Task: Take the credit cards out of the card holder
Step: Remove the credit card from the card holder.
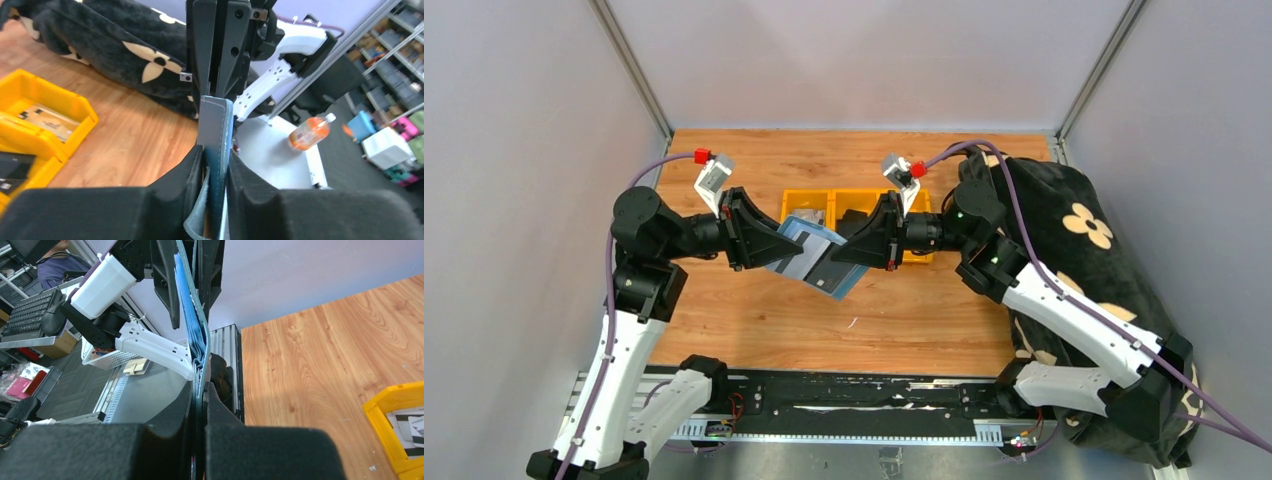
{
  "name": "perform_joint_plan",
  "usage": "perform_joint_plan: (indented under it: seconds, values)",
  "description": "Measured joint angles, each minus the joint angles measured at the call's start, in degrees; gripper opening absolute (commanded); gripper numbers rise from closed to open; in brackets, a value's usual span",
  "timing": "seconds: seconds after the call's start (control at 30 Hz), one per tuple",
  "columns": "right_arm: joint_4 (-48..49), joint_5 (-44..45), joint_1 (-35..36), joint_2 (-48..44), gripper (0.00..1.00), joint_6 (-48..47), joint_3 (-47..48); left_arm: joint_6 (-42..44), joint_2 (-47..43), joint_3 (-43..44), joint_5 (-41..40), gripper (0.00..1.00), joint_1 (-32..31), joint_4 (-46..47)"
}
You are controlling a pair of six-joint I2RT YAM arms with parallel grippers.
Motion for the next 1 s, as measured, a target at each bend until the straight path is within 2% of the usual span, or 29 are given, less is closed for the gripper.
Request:
perform_joint_plan:
  seconds: [0.1,0.17,0.3,0.43,0.5,0.6,0.77,1.0]
  values:
    - [1.40,0.07,0.00,-0.61,0.00,0.24,-0.26,-2.10,-0.48,-0.02,-0.44,0.05,0.13,1.99]
    - [2.14,0.15,0.02,-0.92,0.04,0.39,-0.48,-2.86,-0.66,-0.02,-0.96,0.00,0.17,2.95]
    - [3.80,0.72,0.00,-0.98,0.27,0.94,-1.31,-4.28,-0.63,-0.07,-1.75,0.00,0.28,3.39]
    - [2.05,4.31,-0.37,-1.90,0.39,-0.37,-1.62,-6.58,-0.55,-0.35,-2.91,0.00,1.40,4.92]
    - [-0.79,7.89,-0.96,-3.23,0.42,-1.68,-1.60,-6.78,-0.55,-0.35,-3.74,0.00,2.03,5.18]
    - [-6.12,15.80,-1.84,-6.91,0.54,-4.00,-1.22,-5.51,-0.63,-0.35,-6.40,0.00,3.43,4.09]
    - [-6.64,20.57,-2.08,-11.67,0.58,-4.13,0.28,1.20,-0.68,-0.31,-14.43,0.00,3.91,-3.23]
    - [3.85,14.16,-0.94,-5.31,0.63,4.63,0.94,5.09,-0.17,-0.31,-21.97,0.00,4.02,-8.04]
